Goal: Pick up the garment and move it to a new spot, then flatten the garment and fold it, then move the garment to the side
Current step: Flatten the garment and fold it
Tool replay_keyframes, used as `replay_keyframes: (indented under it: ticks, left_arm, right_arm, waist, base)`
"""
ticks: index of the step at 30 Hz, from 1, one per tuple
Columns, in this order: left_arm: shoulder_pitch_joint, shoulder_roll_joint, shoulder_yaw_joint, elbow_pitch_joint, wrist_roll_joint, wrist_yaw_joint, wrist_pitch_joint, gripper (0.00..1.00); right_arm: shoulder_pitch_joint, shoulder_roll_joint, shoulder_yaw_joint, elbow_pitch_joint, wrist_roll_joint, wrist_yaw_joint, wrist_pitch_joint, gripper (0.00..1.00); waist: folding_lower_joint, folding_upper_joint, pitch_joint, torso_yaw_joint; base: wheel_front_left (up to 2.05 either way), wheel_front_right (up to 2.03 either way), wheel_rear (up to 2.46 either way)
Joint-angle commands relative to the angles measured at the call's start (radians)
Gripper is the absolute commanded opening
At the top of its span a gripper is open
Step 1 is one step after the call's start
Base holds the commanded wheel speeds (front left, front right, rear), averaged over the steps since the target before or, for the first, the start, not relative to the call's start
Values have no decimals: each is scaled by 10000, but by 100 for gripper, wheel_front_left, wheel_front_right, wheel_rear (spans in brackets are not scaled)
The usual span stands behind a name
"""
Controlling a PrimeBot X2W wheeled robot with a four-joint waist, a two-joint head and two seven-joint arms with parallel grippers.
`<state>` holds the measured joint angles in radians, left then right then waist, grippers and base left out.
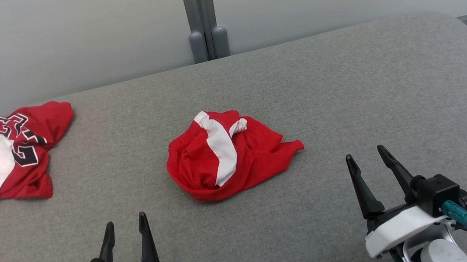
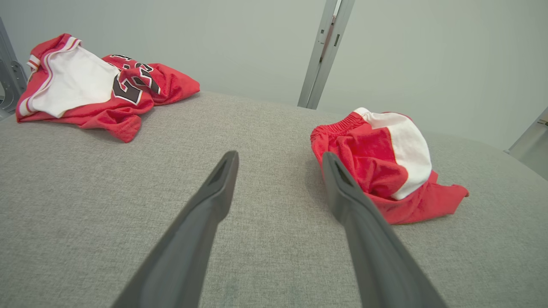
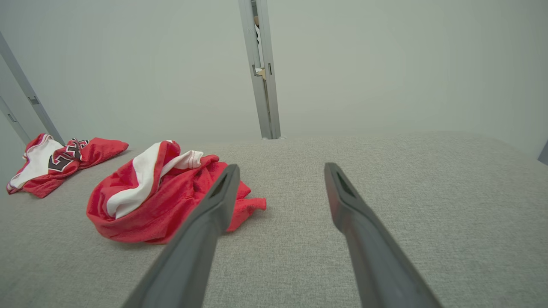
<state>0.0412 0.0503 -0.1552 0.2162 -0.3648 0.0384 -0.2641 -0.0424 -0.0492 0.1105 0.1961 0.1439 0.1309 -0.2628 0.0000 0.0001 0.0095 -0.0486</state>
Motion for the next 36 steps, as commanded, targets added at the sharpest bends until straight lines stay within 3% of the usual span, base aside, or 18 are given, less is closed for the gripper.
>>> replay_keyframes:
  ticks: [1,10,16,30,36]
  left_arm:
    - [106,6,3,9,-19,46,-6,100]
    - [-128,8,-124,-98,19,19,-4,100]
    - [-358,9,-262,-290,94,-20,-6,100]
    - [-938,10,-764,-459,-51,19,-6,100]
    - [-1000,9,-790,-523,-126,78,-4,100]
  right_arm:
    - [-79,-22,-13,33,-5,-3,-31,100]
    - [-598,-19,13,289,36,-3,-31,100]
    - [-1831,-20,236,1086,4,-3,-31,100]
    - [-5363,-36,1038,5517,380,-3,-31,100]
    - [-6097,-59,1497,6521,626,-3,-31,100]
  waist:
    - [0,-1,16,18]
    - [0,-1,258,280]
    - [0,-1,692,706]
    - [0,-1,2083,2494]
    - [0,-1,2277,2935]
  base:
    - [0,0,0]
    - [0,0,0]
    - [0,0,0]
    - [0,0,0]
    - [0,0,0]
